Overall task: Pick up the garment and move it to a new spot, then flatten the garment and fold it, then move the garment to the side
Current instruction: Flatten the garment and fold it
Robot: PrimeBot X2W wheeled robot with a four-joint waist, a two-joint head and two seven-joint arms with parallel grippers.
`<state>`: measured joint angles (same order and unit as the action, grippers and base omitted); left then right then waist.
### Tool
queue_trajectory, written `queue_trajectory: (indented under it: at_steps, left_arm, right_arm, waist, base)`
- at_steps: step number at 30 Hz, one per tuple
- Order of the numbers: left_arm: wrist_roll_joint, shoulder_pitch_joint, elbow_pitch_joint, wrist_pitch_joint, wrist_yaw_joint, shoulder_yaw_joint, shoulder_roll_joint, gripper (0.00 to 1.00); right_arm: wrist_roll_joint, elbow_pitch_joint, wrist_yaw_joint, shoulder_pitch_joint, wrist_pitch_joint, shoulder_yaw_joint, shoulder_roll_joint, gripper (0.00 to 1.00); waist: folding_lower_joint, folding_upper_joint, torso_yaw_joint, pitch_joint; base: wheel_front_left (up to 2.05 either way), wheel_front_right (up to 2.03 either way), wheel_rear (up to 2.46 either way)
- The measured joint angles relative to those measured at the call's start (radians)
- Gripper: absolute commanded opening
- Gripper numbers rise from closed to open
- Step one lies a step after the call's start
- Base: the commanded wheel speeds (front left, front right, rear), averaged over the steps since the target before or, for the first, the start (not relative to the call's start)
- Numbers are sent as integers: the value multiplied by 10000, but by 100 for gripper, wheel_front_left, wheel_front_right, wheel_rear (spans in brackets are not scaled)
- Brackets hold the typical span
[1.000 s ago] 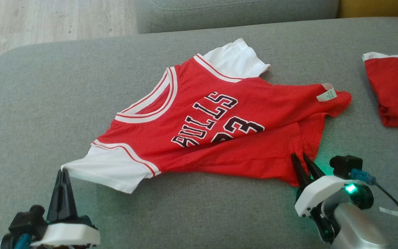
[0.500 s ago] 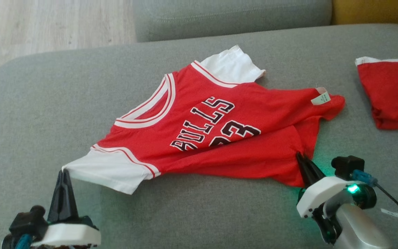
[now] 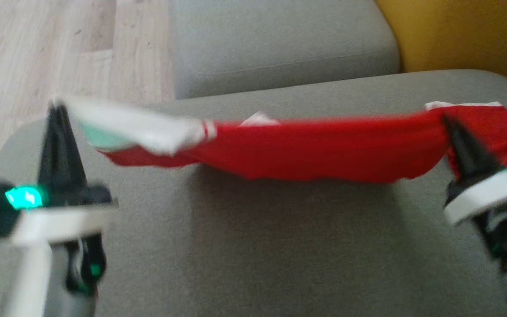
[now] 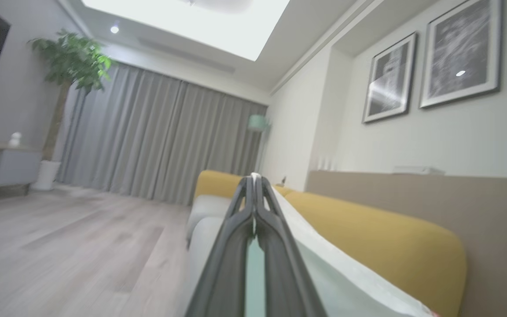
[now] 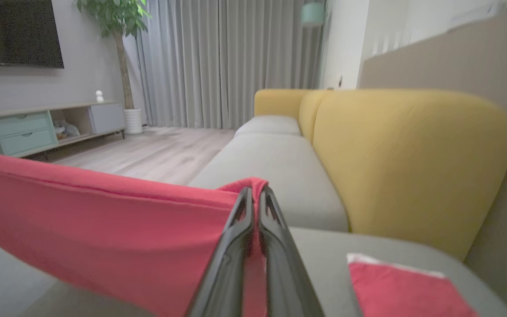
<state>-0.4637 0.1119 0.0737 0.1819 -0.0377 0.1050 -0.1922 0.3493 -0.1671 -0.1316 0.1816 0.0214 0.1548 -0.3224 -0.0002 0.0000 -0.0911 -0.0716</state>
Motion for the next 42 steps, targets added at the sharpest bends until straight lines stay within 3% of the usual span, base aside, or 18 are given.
queue_trajectory:
  at_steps: [4, 7, 11, 16, 22, 27, 34, 42]
  left_arm:
    - [-470, 1930, 537, -606, 134, 19, 8, 0]
    - [-378, 4458, 228, -1012, 167, 100, -29, 0]
    - [-395, 6649, -1475, -1680, 173, 313, 59, 0]
    - [-426, 8964, -4077, -2132, 479, 619, 178, 0]
    - [224, 12091, -6500, -1051, 920, 934, 222, 0]
    - [337, 13854, -7737, 94, 1275, 1064, 527, 0]
    - [123, 13482, -8000, 587, 1616, 1576, 587, 0]
    - [-849, 9844, -6543, 673, 1626, 1902, 416, 0]
  right_arm:
    - [2, 1743, 0, 877, 1058, -520, -704, 0]
    - [240, 1708, 2, 2792, 1546, -650, -1244, 0]
    - [652, 84, 0, 4795, 1536, 161, -1576, 0]
    - [1145, -2059, 0, 7115, 1248, 1712, -1609, 0]
    - [792, -4579, 0, 10219, -451, 2359, -1221, 0]
    - [428, -6036, 2, 11820, -2029, 2667, -1248, 0]
    - [272, -7026, 0, 12082, -2663, 3586, -1452, 0]
    - [320, -6905, 0, 10295, -2725, 3695, -1643, 0]
  waist:
    - [0, 0, -130, -195]
    - [2, 0, -179, -68]
    - [2, 0, -144, 332]
    - [5, 0, -56, 1294]
    - [7, 0, 4, 2813]
    - [8, -1, 121, 3901]
    - [6, -1, 490, 4721]
    - [3, 0, 880, 4666]
  base:
    - [0, 0, 0]
    - [0, 0, 0]
    - [0, 0, 0]
    - [0, 0, 0]
    - [0, 0, 0]
    - [0, 0, 0]
    - [0, 0, 0]
    - [0, 0, 0]
